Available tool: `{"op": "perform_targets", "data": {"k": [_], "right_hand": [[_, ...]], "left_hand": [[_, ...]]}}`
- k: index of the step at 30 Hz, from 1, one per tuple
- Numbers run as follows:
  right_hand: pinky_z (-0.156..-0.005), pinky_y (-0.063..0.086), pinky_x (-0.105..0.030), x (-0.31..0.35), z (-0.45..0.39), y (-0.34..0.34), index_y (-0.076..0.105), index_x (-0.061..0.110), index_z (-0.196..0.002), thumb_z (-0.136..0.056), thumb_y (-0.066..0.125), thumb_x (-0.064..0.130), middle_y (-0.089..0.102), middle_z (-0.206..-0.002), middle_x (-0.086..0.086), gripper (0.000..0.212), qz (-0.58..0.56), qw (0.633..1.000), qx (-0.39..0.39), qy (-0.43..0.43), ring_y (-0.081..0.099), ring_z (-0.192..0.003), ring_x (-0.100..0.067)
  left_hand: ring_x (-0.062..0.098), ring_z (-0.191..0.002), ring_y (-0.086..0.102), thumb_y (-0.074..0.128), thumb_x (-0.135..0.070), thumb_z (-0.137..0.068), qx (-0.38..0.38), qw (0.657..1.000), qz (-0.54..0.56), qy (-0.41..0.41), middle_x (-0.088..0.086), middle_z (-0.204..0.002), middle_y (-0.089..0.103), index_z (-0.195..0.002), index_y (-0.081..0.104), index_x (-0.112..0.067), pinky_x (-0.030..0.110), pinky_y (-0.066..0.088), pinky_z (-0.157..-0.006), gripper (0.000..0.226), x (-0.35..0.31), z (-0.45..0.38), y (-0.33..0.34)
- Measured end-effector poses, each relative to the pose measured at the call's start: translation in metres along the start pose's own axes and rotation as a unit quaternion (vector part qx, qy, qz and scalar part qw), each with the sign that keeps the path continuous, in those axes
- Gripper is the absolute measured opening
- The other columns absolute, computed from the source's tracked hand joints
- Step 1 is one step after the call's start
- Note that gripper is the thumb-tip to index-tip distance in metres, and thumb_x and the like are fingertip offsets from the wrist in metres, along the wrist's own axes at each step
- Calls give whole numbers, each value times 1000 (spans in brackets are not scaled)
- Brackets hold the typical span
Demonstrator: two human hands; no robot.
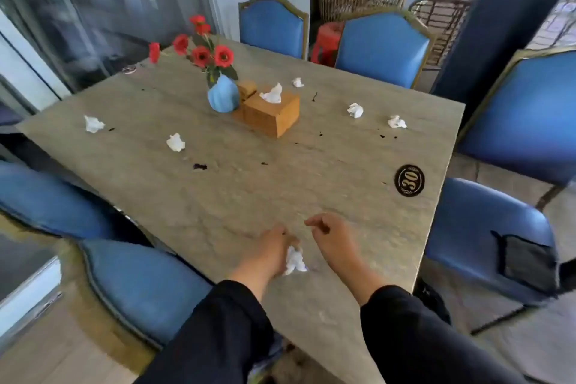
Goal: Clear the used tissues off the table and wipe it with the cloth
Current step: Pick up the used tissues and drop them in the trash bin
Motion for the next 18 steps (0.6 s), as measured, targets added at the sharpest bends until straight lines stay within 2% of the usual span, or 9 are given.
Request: {"op": "perform_targets", "data": {"k": [2,4,6,8,10,12,14,16,18], "right_hand": [[-63,38,-5,-3,-3,6,68,13,-89,-87,49,-4,64,-87,3,26,-23,999,-30,20,55,-75,-7],[-64,38,-7,-6,-3,11,68,12,-93,-89,48,-2,63,-89,2,24,-36,997,-46,47,55,-77,-7],[-67,41,-16,-6,-3,18,64,14,-101,-95,46,9,62,-89,3,20,-55,994,-45,88,54,-78,-10],[-68,45,-26,0,-1,27,57,16,-106,-100,41,26,61,-92,-2,20,-113,983,-26,140,56,-78,-14],[-61,47,-31,7,0,40,50,15,-110,-102,34,35,60,-94,-9,27,-197,962,0,189,57,-72,-19],[-52,43,-31,14,-3,52,48,9,-113,-103,27,34,58,-92,-15,34,-269,941,7,207,54,-67,-21],[-49,38,-29,22,-12,62,48,1,-114,-103,26,26,55,-88,-16,35,-299,931,-3,209,47,-62,-19],[-45,34,-25,32,-21,71,49,2,-111,-101,30,18,52,-83,-11,27,-289,932,-12,218,43,-59,-16],[-45,33,-24,47,-31,81,51,0,-114,-98,34,12,50,-79,-8,26,-262,940,-9,216,42,-58,-15]], "left_hand": [[29,-117,52,61,-13,-86,-2,1000,9,19,10,-128,52,-120,61,-12,29,43,-90,34,3,-8,-1],[27,-112,58,59,-9,-86,-13,999,30,32,11,-119,62,-113,65,-11,22,38,-77,27,7,-13,-4],[26,-108,60,69,-17,-81,-37,996,71,41,11,-113,66,-107,68,-13,21,35,-70,27,7,-12,-16],[24,-103,61,75,-26,-77,-102,987,118,38,10,-109,66,-103,70,-15,21,35,-69,29,11,-9,-32],[19,-92,65,75,-28,-77,-154,971,181,39,5,-96,70,-93,72,-15,17,35,-64,21,15,-2,-48],[10,-79,64,75,-26,-78,-186,951,246,29,-4,-82,69,-85,71,-18,9,36,-58,12,24,4,-59],[5,-75,62,75,-26,-78,-210,939,270,25,-9,-80,68,-83,71,-20,6,40,-58,9,35,10,-69],[7,-78,64,74,-25,-79,-224,929,293,25,-8,-82,70,-83,70,-21,12,45,-65,7,50,14,-79],[6,-80,64,71,-24,-82,-225,919,321,22,-10,-82,69,-81,65,-27,13,44,-64,7,67,16,-92]]}}
Point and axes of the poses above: each hand's wrist, its own z-axis away from the middle knuckle, its own y-axis out of the palm, x = y × z, the point moved 5 cm from there along -z, towards the middle knuckle
